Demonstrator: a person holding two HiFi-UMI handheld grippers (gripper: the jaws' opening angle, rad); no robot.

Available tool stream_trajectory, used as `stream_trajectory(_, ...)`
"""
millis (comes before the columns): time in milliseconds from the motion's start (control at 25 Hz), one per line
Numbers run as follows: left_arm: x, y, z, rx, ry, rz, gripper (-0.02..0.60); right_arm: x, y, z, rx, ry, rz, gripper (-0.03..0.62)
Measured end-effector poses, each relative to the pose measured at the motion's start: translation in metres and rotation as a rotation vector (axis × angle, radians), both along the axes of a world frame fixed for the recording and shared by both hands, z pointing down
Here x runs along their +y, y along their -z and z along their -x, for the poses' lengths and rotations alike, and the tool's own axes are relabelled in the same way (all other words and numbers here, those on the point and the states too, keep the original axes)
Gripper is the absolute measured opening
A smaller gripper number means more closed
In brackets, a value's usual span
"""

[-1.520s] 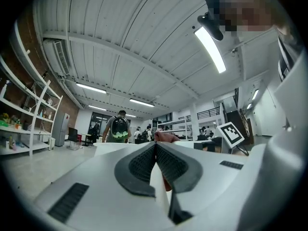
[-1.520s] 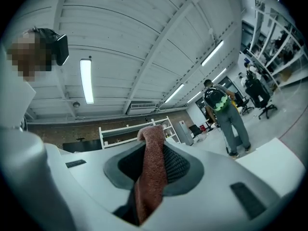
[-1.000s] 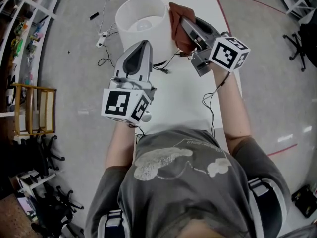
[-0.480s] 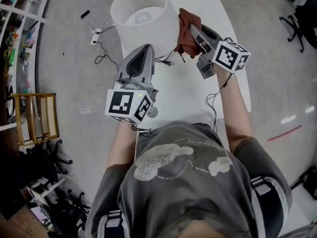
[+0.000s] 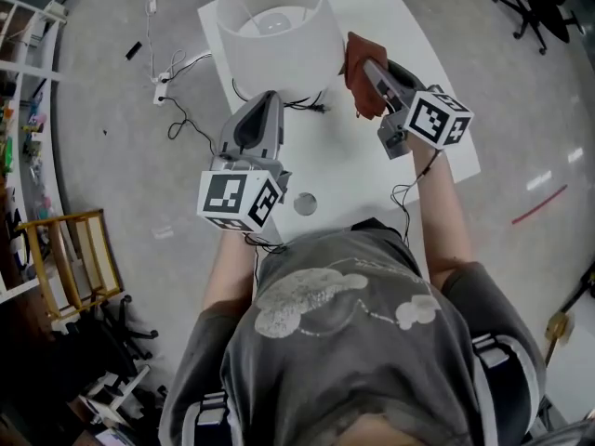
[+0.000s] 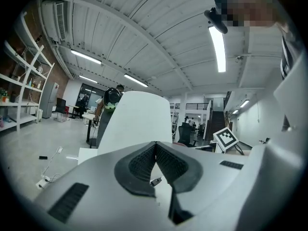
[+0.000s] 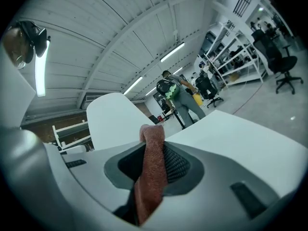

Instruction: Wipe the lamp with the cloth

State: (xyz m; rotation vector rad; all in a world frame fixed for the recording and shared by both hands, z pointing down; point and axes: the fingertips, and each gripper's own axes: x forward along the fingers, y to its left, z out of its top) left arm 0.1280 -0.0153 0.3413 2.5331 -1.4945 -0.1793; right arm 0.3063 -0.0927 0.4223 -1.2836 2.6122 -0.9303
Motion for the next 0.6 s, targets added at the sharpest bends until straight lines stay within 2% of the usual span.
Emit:
stream_trajectory(280, -0.017, 0.005, 0.013, 0.020, -0.060, -0.016, 0.008, 0.009, 0.014, 0.000, 0.019, -0.080, -0.010, 0.086)
stream_trajectory(480, -0.002, 0.028, 0.034, 0.034, -0.119, -0.027, 0.008, 0.036, 0.049, 0.018, 0.016, -0.152, -0.039, 0.086)
stream_trajectory(600, -0.008, 0.018, 0.035, 0.033, -0.153, -0.014, 0.008, 0.042, 0.038, 0.015, -0.002, -0.197, -0.027, 0.086)
